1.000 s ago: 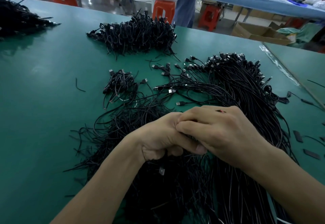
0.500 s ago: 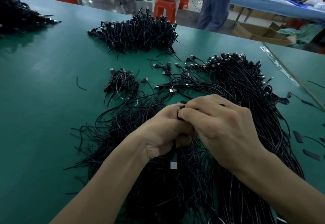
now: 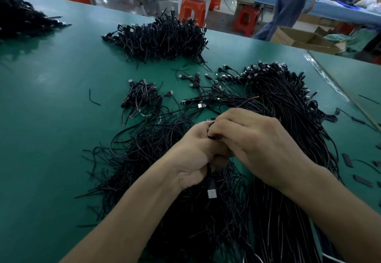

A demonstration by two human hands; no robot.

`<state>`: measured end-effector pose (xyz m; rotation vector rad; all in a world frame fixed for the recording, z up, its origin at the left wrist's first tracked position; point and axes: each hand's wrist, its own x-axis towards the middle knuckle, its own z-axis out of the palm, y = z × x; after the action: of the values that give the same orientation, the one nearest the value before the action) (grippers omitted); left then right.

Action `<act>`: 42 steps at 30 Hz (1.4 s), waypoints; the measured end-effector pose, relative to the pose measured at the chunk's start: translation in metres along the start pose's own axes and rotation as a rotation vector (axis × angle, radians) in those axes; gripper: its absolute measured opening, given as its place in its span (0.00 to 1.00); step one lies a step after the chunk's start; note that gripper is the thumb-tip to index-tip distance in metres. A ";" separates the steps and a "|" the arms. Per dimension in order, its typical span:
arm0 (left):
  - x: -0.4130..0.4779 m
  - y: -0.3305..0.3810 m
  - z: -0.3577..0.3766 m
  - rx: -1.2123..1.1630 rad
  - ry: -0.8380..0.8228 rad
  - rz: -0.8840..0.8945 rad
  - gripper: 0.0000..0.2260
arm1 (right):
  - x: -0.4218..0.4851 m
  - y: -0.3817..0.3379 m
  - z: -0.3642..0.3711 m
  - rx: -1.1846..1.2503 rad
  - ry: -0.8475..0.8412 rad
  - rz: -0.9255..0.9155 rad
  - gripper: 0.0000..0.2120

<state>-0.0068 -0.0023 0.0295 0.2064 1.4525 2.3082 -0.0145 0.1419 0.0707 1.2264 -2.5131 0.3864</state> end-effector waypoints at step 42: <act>-0.007 0.005 -0.003 0.541 0.240 0.741 0.07 | -0.010 -0.008 0.007 1.117 0.497 0.669 0.17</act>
<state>-0.0029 -0.0096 0.0327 0.7509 2.4314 2.4511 -0.0040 0.1417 0.0613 0.3297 -2.1196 2.1265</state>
